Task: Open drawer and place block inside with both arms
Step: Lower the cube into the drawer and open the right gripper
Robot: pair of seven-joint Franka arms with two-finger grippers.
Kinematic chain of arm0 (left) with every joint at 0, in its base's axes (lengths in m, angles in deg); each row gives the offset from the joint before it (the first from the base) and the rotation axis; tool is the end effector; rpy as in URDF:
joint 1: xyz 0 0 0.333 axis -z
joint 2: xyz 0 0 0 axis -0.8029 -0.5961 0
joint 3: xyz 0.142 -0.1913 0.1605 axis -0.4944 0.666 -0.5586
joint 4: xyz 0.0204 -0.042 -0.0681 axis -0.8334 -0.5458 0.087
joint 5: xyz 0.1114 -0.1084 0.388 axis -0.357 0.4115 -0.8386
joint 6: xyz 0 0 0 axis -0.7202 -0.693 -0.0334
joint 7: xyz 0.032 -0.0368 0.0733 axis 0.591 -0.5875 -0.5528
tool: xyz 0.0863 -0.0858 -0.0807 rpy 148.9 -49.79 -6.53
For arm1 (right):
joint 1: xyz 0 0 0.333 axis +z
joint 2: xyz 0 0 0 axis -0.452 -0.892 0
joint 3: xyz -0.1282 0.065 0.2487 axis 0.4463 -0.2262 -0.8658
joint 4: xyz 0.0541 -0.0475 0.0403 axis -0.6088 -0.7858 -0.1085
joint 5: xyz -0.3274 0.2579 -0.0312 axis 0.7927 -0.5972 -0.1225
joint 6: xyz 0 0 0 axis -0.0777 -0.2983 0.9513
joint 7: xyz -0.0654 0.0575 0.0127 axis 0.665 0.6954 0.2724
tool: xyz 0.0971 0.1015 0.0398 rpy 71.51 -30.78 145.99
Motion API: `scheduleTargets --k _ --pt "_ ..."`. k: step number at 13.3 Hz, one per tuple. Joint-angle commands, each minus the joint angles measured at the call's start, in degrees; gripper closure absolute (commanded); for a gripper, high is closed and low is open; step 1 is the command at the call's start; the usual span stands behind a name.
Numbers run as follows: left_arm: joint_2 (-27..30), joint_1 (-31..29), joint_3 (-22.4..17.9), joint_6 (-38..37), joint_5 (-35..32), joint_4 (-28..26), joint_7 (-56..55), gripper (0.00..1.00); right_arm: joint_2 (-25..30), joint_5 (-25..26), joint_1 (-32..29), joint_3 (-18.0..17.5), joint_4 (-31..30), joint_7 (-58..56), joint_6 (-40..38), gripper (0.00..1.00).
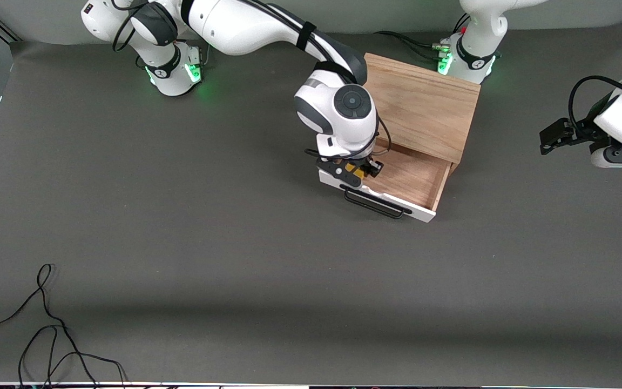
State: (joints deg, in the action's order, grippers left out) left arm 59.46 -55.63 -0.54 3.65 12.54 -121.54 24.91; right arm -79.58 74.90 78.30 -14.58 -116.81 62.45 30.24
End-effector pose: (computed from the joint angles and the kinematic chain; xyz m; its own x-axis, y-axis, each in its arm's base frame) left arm 0.5629 -0.0327 0.5230 0.9987 -0.0396 -0.0328 -0.0399 -0.9992 -0.0091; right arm 0.4619 0.6249 0.2327 0.8144 -0.5715 -0.1007 -0.5781 -0.8141 -0.0550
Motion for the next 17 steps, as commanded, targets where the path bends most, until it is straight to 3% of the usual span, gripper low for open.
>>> scheduleTargets --k 1,2,4,7,12,15,17 --pt "-1.0 8.5 -7.8 0.2 0.0 1.9 -0.5 0.0 -1.2 -0.7 -0.5 -0.5 1.8 1.1 0.5 0.51" --pt "-1.0 8.2 -7.8 0.3 0.0 1.9 -0.2 0.0 -1.2 -0.6 -0.5 -0.5 1.7 0.9 0.4 0.38" --pt "-1.0 8.0 -7.9 0.5 0.0 1.9 1.2 0.0 -0.6 -0.7 -0.6 -0.5 1.8 0.8 -0.2 0.31" --pt "-1.5 7.8 -7.5 1.7 0.0 2.1 0.9 0.0 1.1 -0.6 -0.9 -0.4 2.6 0.6 -4.4 0.31" --pt "-1.8 5.3 -4.9 1.7 0.1 2.6 0.5 0.0 12.3 0.6 -2.3 1.1 2.9 -9.7 -19.9 0.31" --pt "-1.7 5.4 -4.9 1.5 0.3 2.6 0.5 0.0 21.6 1.2 -6.4 3.8 2.0 -25.6 -30.8 0.31" --pt "-1.8 5.5 -4.9 1.3 0.3 2.6 0.3 0.0 27.3 1.2 -10.5 7.6 1.7 -38.0 -36.9 0.3"
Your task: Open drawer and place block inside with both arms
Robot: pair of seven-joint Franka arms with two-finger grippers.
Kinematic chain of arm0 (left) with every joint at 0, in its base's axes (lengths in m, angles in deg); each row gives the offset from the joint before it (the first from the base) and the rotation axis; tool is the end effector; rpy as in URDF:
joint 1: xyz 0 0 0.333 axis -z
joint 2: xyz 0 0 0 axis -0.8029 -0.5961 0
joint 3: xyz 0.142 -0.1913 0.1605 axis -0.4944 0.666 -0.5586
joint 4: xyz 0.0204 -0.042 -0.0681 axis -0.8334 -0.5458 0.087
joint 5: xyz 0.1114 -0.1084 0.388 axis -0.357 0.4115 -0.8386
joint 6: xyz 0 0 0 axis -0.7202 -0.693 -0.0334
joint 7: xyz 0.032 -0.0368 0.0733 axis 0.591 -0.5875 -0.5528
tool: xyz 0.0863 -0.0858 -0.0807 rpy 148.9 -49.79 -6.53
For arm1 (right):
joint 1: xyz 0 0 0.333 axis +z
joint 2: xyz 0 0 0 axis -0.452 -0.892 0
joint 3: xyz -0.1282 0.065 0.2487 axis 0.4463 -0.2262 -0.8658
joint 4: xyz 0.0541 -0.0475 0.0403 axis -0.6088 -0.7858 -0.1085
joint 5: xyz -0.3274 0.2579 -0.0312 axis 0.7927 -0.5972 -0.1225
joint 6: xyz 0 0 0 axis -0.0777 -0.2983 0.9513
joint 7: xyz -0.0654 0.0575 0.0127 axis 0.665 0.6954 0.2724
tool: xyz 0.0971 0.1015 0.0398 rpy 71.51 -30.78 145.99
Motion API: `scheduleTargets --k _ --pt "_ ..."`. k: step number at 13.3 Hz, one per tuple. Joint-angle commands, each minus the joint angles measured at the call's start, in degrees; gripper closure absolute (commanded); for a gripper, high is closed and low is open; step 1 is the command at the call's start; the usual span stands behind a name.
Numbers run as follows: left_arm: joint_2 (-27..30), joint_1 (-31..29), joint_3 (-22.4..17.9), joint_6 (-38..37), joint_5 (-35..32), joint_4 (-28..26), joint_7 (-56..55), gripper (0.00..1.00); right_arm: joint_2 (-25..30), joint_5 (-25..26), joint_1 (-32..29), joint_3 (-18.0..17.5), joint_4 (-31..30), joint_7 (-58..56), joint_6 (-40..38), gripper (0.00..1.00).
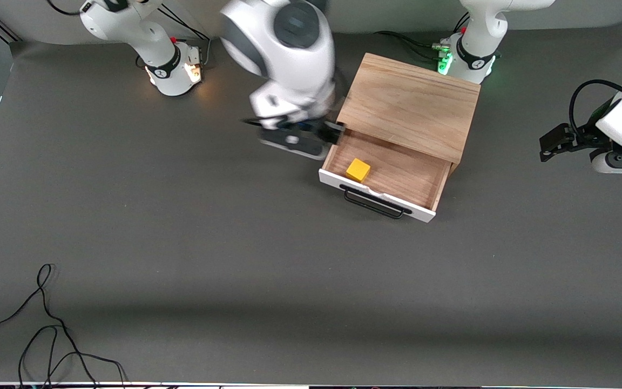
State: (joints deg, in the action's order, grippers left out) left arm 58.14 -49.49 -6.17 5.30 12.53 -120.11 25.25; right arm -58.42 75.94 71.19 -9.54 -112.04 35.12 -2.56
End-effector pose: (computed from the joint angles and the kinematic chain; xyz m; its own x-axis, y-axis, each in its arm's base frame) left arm 0.5737 -0.0375 0.5250 0.9985 -0.0549 -0.0019 -0.0549 -0.9985 -0.0029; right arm 0.5068 0.4705 0.4994 0.9553 -0.2871 -0.0709 -0.2851 -0.9578 0.0378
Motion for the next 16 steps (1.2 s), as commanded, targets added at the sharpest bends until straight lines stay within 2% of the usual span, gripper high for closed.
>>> scheduleTargets --k 1,3,5,7,8,10,12,16 --pt "-0.4 -0.6 0.7 -1.0 0.1 1.2 -0.1 0.0 8.2 0.2 -5.3 4.5 -3.1 -17.3 -7.1 0.27" --pt "-0.3 -0.8 0.7 -1.3 0.1 1.2 0.0 0.0 10.9 0.2 -7.5 10.6 -4.0 -31.1 -10.1 0.26" --pt "0.0 -0.8 0.5 -3.3 0.0 1.4 0.6 0.0 13.6 -0.1 -7.5 17.8 -7.7 -41.9 -9.8 0.24" --pt "0.2 -0.8 0.5 -5.0 -0.1 1.4 0.7 0.0 13.5 0.2 -7.5 24.0 -8.6 -50.8 -9.4 0.23" --pt "0.2 -0.8 0.5 -5.0 -0.1 1.4 0.7 0.0 12.8 0.0 -7.6 27.4 -9.2 -55.2 -8.3 0.23" --pt "0.1 -0.6 0.6 -4.9 -0.1 1.4 0.6 0.0 12.9 -0.4 -7.7 31.6 -14.1 -60.5 -2.0 0.22" --pt "0.0 -0.6 0.6 -4.6 -0.1 1.4 0.6 0.0 13.1 -0.8 -7.7 33.1 -16.4 -62.2 0.9 0.22" --pt "-0.1 -0.8 0.6 -4.6 -0.1 1.4 0.7 0.0 12.8 -0.3 -7.0 32.8 -16.0 -61.7 0.7 0.22"
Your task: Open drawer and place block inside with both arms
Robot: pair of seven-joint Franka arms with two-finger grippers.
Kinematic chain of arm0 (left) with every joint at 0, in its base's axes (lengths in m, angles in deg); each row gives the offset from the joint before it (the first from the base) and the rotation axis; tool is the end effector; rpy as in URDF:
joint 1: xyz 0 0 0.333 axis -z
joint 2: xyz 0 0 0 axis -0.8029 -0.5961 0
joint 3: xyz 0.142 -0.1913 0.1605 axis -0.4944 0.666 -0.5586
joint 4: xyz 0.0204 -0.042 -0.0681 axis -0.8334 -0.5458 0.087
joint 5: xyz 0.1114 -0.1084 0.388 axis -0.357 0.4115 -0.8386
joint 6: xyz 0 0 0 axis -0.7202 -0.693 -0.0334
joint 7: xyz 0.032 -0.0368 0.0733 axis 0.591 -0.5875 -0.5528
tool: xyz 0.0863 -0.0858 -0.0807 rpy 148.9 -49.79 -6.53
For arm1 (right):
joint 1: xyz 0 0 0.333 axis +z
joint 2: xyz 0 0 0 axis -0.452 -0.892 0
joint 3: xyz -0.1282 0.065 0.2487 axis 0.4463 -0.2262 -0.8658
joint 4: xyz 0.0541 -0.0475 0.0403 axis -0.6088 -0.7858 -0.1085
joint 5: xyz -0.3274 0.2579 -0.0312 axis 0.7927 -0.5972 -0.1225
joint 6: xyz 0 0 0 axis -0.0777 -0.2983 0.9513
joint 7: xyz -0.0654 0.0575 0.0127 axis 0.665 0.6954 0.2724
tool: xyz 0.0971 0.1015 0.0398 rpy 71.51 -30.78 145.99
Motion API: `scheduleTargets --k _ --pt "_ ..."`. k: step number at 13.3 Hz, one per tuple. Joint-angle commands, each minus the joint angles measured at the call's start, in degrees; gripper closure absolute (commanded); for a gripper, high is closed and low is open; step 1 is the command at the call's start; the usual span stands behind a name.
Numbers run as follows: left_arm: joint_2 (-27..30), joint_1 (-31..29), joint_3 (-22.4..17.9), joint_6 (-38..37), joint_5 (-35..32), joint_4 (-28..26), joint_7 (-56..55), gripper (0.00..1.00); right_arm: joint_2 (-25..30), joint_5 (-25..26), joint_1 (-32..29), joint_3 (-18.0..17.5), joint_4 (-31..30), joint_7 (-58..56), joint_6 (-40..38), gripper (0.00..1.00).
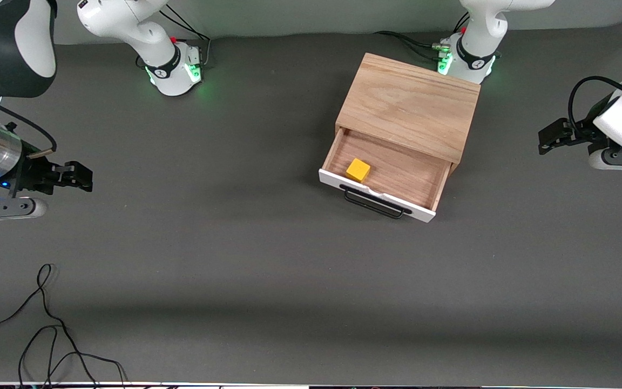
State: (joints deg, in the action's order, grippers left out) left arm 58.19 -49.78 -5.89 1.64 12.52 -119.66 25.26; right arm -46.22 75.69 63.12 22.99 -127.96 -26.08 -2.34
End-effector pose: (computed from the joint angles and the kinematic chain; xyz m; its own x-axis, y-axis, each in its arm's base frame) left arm 0.5649 -0.0368 0.5240 0.9969 -0.0546 -0.0570 -0.0549 -0.9985 -0.0039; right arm 0.6268 0.0641 0.5353 0.9939 0.0716 -0.0844 0.0790 -0.9929 0.0888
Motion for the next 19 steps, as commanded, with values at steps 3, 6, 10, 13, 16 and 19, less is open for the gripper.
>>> scheduleTargets --k 3,6,10,13,16,19 --pt "-0.3 -0.5 0.3 -0.8 -0.1 0.9 0.7 0.0 0.8 0.0 1.2 0.1 -0.2 -0.4 0.5 0.21" --pt "-0.4 -0.4 0.3 -0.8 -0.1 0.9 0.7 0.0 1.3 0.1 0.6 -0.3 -0.6 -0.3 0.3 0.2" --pt "-0.5 -0.5 0.3 -0.7 -0.1 0.9 0.7 0.0 4.1 0.1 -20.1 -19.5 -2.2 -0.2 -0.8 0.2" --pt "-0.6 -0.4 0.3 -0.6 -0.1 0.9 0.7 0.0 6.7 0.3 -29.4 -28.0 -4.3 -0.3 -0.7 0.19" --pt "-0.6 -0.3 0.3 -0.7 -0.1 0.8 0.7 0.0 9.9 0.4 -29.7 -28.1 -8.8 -0.3 1.9 0.19" --pt "-0.5 -0.1 0.3 -0.8 -0.1 0.9 0.4 0.0 15.4 0.5 -30.4 -29.1 -16.8 -0.3 8.1 0.11"
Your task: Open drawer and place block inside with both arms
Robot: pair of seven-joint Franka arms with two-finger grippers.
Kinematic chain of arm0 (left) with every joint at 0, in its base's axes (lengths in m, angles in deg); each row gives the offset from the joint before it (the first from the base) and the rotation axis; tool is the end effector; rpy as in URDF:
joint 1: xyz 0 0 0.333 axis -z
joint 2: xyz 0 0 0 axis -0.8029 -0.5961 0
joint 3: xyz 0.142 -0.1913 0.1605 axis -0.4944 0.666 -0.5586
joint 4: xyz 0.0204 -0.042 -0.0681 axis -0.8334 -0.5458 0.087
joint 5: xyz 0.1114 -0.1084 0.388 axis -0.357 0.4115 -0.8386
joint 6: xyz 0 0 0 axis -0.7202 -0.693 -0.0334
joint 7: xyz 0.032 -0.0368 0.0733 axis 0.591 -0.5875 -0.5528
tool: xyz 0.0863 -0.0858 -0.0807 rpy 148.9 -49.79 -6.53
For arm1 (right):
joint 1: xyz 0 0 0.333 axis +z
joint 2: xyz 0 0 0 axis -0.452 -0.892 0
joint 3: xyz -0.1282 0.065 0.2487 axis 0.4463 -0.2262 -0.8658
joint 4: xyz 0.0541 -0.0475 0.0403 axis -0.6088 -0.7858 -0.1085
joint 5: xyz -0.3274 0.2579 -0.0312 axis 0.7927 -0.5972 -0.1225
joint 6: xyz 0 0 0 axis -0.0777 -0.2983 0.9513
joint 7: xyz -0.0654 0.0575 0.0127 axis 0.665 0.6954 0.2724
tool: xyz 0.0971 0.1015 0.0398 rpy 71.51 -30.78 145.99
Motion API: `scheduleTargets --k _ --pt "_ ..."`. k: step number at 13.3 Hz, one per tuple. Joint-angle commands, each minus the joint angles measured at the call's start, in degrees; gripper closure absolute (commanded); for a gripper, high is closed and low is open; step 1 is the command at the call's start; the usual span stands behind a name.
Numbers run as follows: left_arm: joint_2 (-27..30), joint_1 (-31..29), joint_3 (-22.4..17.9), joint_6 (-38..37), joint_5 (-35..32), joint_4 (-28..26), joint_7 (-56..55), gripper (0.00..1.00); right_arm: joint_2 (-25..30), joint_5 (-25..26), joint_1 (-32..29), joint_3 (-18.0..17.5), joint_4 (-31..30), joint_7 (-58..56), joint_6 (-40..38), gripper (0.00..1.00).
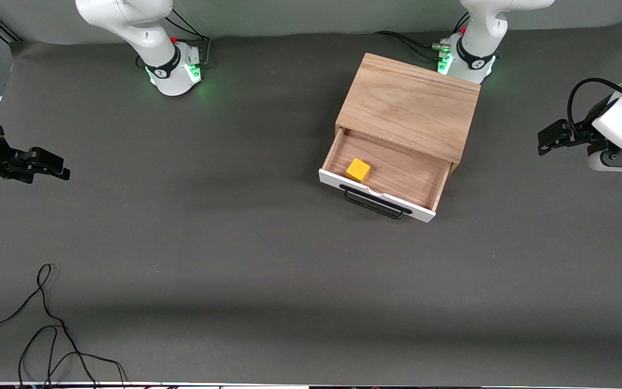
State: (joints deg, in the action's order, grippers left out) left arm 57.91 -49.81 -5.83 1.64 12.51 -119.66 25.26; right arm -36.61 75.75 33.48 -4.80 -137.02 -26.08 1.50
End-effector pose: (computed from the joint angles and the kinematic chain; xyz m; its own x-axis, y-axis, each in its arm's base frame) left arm 0.5658 -0.0371 0.5213 0.9966 -0.0551 -0.0619 -0.0555 -0.9985 -0.0041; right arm 0.6046 0.0022 0.5409 0.9983 0.0290 -0.0507 0.0261 -0.9981 -0.0560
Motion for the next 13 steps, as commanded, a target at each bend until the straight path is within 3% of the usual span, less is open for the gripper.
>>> scheduleTargets --k 1,3,4,13 --pt "-0.2 0.0 0.2 -0.8 -0.1 0.9 0.4 0.0 6.2 0.5 -2.5 -3.2 -8.1 -0.3 4.6 0.11" --pt "-0.2 0.0 0.2 -0.9 -0.1 0.9 0.2 0.0 6.4 4.1 -5.2 -7.5 -8.0 -0.4 4.6 0.08" --pt "-0.2 0.0 0.2 -0.9 -0.1 0.9 0.2 0.0 6.4 5.9 -5.2 -8.5 -7.7 -0.2 4.6 0.0" --pt "-0.3 0.0 0.2 -0.8 -0.1 0.9 0.2 0.0 2.3 5.8 -5.0 -8.3 -3.0 -0.1 3.5 0.0"
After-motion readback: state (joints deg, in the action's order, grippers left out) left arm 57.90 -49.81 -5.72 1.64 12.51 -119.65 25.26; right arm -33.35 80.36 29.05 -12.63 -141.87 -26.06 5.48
